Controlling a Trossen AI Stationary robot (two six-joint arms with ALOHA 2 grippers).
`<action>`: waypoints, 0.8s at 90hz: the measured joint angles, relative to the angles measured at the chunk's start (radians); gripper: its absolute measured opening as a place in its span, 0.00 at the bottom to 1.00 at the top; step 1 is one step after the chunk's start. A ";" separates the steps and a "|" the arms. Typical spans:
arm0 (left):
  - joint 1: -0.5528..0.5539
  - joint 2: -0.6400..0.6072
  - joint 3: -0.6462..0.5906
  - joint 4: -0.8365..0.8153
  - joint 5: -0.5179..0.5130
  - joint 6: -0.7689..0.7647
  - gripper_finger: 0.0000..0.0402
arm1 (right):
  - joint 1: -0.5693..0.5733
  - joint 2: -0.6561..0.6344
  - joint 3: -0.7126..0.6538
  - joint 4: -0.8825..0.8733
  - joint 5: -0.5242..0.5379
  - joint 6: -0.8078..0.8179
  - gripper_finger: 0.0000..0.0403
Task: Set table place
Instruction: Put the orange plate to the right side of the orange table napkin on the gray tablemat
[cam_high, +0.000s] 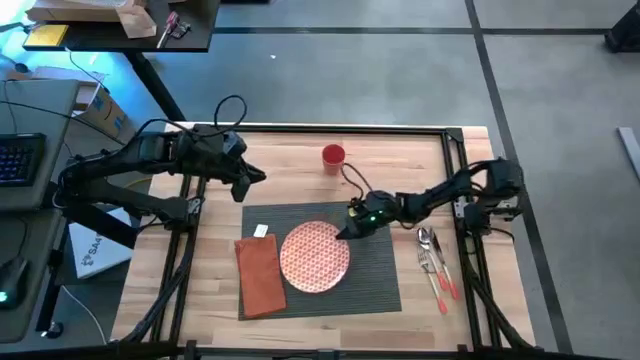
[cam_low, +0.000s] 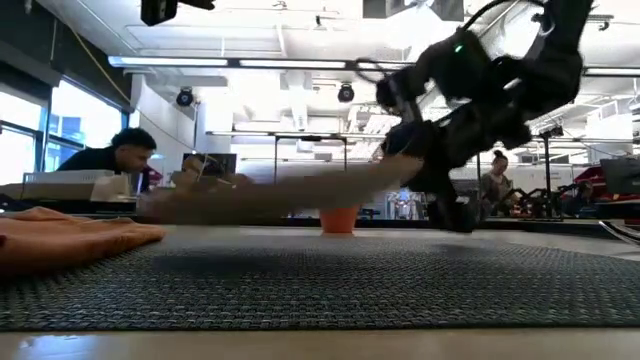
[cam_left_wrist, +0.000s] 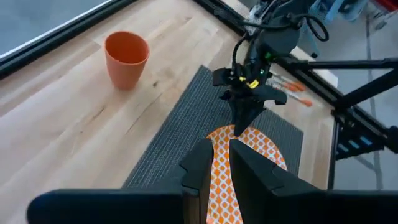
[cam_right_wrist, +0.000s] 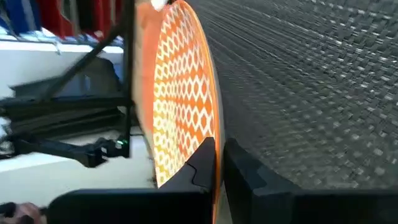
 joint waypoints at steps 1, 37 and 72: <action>0.000 0.000 0.000 0.000 0.000 0.001 0.11 | 0.000 0.008 0.003 0.003 -0.003 0.001 0.00; 0.000 0.009 -0.009 -0.086 -0.015 0.019 0.11 | 0.002 0.093 0.132 -0.122 -0.048 -0.138 0.12; -0.026 0.073 -0.010 -0.315 0.133 0.034 0.11 | -0.006 0.007 0.305 -0.576 -0.024 -0.323 0.56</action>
